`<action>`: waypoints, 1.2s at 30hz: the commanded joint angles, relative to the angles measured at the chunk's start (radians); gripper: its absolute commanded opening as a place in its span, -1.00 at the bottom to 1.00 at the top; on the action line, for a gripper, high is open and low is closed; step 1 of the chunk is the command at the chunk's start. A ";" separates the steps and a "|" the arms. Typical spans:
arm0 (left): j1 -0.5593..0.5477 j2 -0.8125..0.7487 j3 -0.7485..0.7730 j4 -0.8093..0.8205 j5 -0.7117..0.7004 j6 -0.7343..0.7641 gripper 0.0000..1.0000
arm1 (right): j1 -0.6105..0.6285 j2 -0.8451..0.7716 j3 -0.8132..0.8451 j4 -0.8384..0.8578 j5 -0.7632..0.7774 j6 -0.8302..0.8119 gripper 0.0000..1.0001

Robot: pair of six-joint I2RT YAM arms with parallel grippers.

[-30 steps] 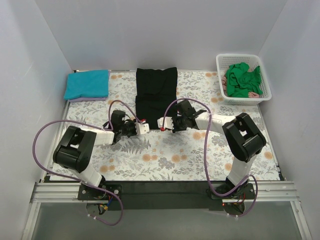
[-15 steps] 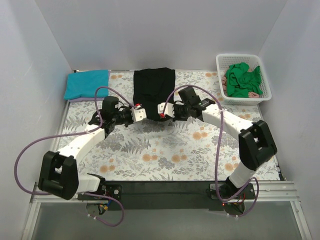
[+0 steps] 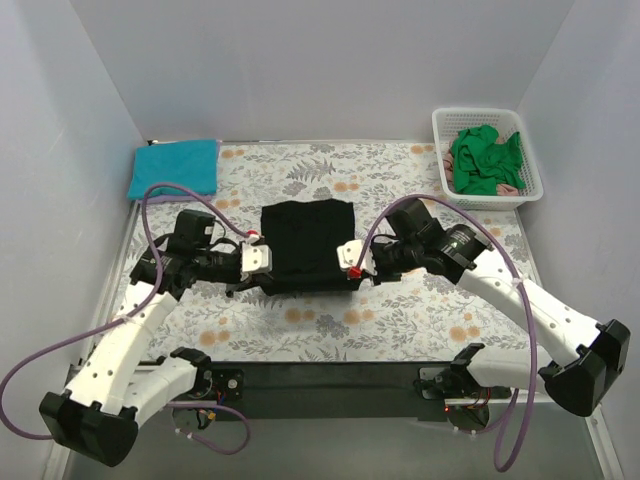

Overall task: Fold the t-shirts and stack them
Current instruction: Fold the tshirt

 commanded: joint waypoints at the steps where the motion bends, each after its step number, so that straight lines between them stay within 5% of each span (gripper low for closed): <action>1: -0.002 0.021 0.114 -0.153 0.076 -0.118 -1.00 | -0.019 0.015 0.070 -0.080 -0.005 0.023 -0.97; 6: 0.036 0.231 0.261 -0.043 0.022 -0.226 -1.00 | -0.128 0.209 0.207 -0.077 -0.078 -0.075 -0.97; 13: 0.139 0.553 0.238 0.228 -0.039 -0.226 -1.00 | -0.174 0.568 0.348 -0.053 -0.146 -0.136 -0.97; 20: 0.175 0.799 0.252 0.294 -0.059 -0.181 -1.00 | -0.194 0.817 0.447 0.033 -0.152 -0.072 -0.97; 27: 0.173 0.795 0.205 0.293 -0.041 -0.194 -0.92 | -0.194 0.808 0.340 0.062 -0.141 -0.060 -0.97; 36: 0.133 0.607 0.005 0.268 -0.049 -0.209 -0.88 | -0.146 0.672 0.161 0.101 -0.158 -0.014 -0.97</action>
